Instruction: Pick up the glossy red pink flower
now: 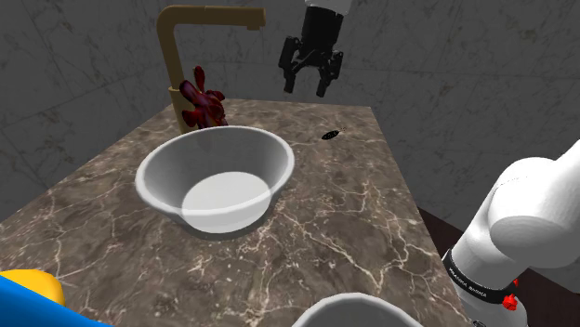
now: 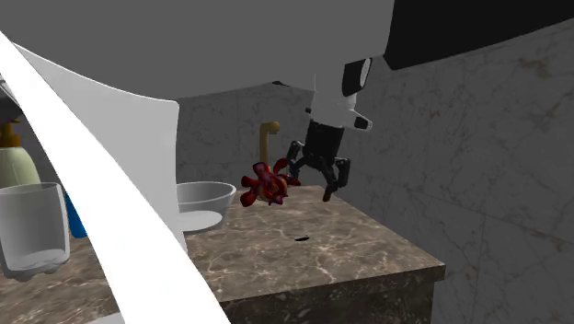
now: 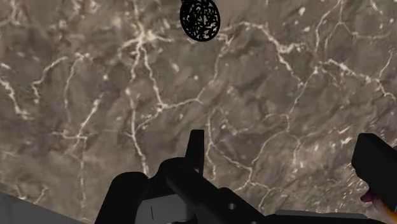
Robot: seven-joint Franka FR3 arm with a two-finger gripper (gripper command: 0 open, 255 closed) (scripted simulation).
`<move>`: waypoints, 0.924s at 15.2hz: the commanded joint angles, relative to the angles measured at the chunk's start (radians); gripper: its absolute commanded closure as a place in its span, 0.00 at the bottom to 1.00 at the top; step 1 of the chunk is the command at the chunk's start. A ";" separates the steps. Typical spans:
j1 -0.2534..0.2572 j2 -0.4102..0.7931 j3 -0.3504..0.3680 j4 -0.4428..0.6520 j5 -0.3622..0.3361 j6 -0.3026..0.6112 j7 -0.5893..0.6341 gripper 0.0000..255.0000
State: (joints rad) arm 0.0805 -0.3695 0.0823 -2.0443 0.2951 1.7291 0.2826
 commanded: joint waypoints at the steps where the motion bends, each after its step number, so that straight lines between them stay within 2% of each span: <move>1: 0.010 0.074 0.012 0.085 0.021 -0.004 0.023 0.00; 8: 0.042 0.312 0.045 0.377 0.079 -0.029 0.099 0.00; 14: 0.070 0.548 0.072 0.709 0.107 -0.090 0.180 0.00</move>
State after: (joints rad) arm 0.1473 0.1373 0.1509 -1.4006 0.3974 1.6575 0.4483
